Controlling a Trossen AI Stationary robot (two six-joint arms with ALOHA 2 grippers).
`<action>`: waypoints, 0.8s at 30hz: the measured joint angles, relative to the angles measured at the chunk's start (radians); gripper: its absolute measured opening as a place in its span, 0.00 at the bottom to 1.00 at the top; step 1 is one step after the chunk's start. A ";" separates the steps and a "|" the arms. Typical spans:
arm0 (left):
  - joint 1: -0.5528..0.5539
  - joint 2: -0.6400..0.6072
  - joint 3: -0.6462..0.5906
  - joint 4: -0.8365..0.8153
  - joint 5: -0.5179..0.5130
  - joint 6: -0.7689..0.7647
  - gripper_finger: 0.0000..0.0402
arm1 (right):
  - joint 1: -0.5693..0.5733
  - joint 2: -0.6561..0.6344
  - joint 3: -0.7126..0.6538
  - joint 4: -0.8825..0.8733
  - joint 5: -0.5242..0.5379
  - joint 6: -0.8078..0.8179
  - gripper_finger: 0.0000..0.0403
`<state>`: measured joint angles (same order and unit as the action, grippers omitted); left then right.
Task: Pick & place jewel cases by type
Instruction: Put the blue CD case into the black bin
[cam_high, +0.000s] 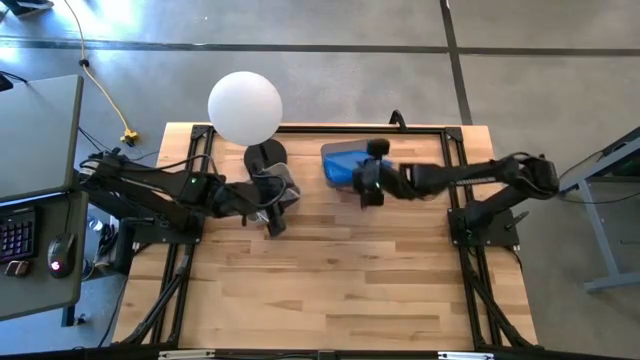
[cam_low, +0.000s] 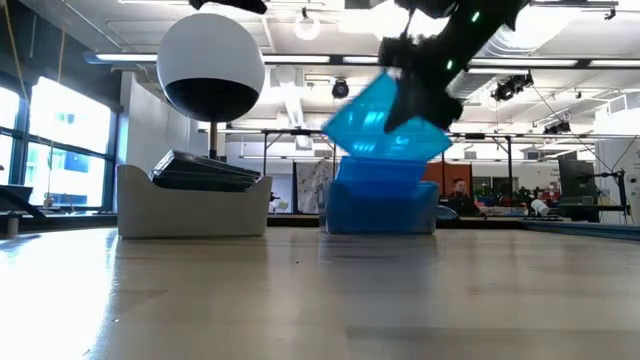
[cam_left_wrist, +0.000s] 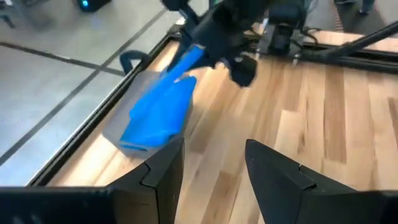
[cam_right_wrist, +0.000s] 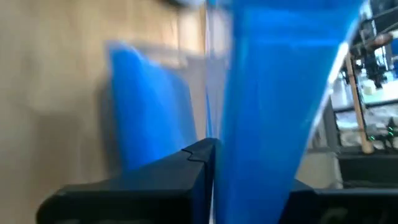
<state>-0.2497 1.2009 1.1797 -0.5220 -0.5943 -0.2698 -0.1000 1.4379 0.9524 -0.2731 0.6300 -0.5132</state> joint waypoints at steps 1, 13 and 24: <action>0.000 -0.001 0.001 -0.012 -0.001 -0.009 0.42 | -0.033 0.011 0.000 -0.003 -0.004 -0.034 0.09; 0.001 -0.009 0.000 -0.147 -0.168 -0.149 0.42 | -0.158 0.172 0.000 0.015 -0.136 -0.180 0.15; 0.000 -0.031 0.000 -0.336 -0.176 -0.334 0.42 | -0.089 0.156 0.060 -0.055 -0.112 -0.122 0.43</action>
<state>-0.2493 1.1697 1.1801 -0.8583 -0.7704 -0.6038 -0.1888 1.5939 1.0126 -0.3279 0.5183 -0.6352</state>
